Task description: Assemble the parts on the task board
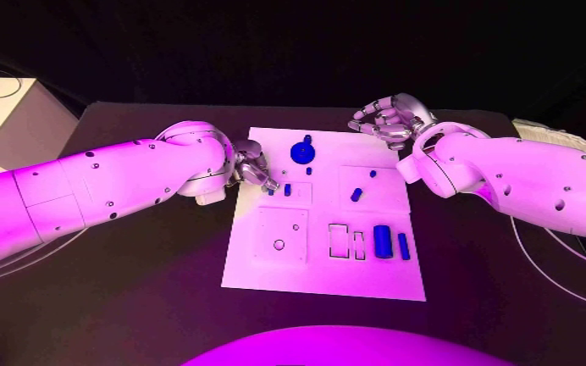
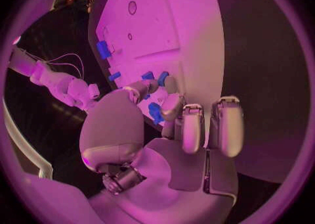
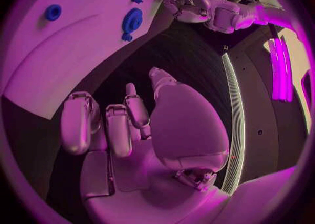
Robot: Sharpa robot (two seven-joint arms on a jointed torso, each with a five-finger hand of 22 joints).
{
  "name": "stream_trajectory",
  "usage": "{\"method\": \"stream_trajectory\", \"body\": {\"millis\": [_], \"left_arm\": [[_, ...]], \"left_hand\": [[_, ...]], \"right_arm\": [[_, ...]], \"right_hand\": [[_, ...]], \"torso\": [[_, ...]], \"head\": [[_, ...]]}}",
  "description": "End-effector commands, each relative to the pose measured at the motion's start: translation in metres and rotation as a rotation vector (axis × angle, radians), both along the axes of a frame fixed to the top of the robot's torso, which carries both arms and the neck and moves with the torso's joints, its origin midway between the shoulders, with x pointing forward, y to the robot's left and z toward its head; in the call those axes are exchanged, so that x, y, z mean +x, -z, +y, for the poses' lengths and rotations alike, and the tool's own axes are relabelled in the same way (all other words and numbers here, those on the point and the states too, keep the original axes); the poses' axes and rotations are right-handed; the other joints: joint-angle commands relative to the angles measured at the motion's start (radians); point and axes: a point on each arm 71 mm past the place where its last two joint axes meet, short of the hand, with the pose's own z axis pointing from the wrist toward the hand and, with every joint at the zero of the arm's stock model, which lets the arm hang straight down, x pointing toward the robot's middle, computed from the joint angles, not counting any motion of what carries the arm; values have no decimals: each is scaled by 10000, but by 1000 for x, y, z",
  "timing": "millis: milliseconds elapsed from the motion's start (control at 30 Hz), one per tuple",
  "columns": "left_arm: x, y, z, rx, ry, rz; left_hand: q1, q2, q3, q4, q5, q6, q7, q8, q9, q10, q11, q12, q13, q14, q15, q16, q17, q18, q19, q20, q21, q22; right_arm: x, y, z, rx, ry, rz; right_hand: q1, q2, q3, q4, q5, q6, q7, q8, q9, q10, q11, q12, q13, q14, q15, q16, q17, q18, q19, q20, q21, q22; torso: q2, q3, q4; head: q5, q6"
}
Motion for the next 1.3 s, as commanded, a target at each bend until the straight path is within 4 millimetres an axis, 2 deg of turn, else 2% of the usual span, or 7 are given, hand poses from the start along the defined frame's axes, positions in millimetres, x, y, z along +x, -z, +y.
{"method": "stream_trajectory", "body": {"millis": [33,100,167,667,1033,1267,1300], "left_arm": [[-3,4,0,144,175,161],[-3,3,1,133,144,137],[-3,3,2,126,113,109],[-3,-2,6,-297,-215,-48],[-1,-11,10,-2157,-1247,9],[3,-26,11,-4438,-1707,-679],[4,-29,11,-4752,-1690,-887]], "left_hand": [[-143,13,-363,283,-572,58,57,-71,-28,-82,42,-95,-29,1021,-22,7,2567,-24,-12,-33,-52,907],[-242,55,-671,677,-1242,63,80,-102,-56,-95,63,-121,-35,1019,-7,4,2561,-20,-18,-20,-66,894],[-173,67,-837,884,-1517,65,84,-112,-67,-100,70,-134,-32,1017,-4,1,2555,-19,-15,-15,-69,897],[-83,83,-1086,1232,-1726,55,99,-125,-78,-132,83,-186,-75,1007,4,-17,2521,-7,-43,-7,-102,853],[-228,113,-1465,1394,-1894,-67,163,-190,-107,-337,140,-453,-409,956,48,-108,2351,59,-224,27,-275,583],[-13,317,-2104,1370,-1814,-1108,551,-281,-72,-1846,492,-1813,-2296,590,349,-688,1362,365,-1165,235,-1180,-731],[432,330,-2070,1319,-1768,-1595,754,-349,-84,-2875,683,-2619,-3387,206,516,-1186,575,577,-1893,349,-1868,-1692]], "right_arm": [[0,-1,1,61,-121,-136],[0,-1,1,67,-119,-145],[0,-1,1,70,-116,-150],[0,-1,1,76,-117,-155],[-1,-1,4,112,-170,-96],[0,0,3,96,-126,-91],[0,0,2,92,-117,-92]], "right_hand": [[-101,-6,6,28,27,-90,7,70,10,-83,13,-59,-14,620,28,-54,1174,122,-14,22,-45,679],[-152,-6,-9,28,26,-99,9,76,9,-92,15,-63,-24,625,30,-44,1195,131,-31,24,-95,649],[-176,-5,-17,29,26,-103,10,78,9,-97,16,-66,-30,625,31,-43,1197,131,-31,25,-98,648],[-236,-3,-37,30,19,-118,12,82,8,-116,19,-80,-51,621,33,-51,1186,136,-39,27,-123,635],[-255,10,-38,30,20,-123,12,84,8,-110,20,-72,-45,623,34,-48,1192,134,-35,28,-114,642],[-255,10,-38,30,20,-123,12,84,8,-110,20,-72,-45,623,34,-48,1192,134,-35,28,-114,642],[-255,10,-38,30,20,-123,12,84,8,-110,20,-72,-45,623,34,-48,1192,134,-35,28,-114,642]], "torso": [[2,-5,2],[3,-6,-1],[1,-5,-1],[-1,5,-3],[-1,13,-6],[-4,13,-12],[-4,15,-10]], "head": [[-6,3],[-10,3],[-9,3],[-7,14],[16,67],[-10,103],[-20,114]]}}
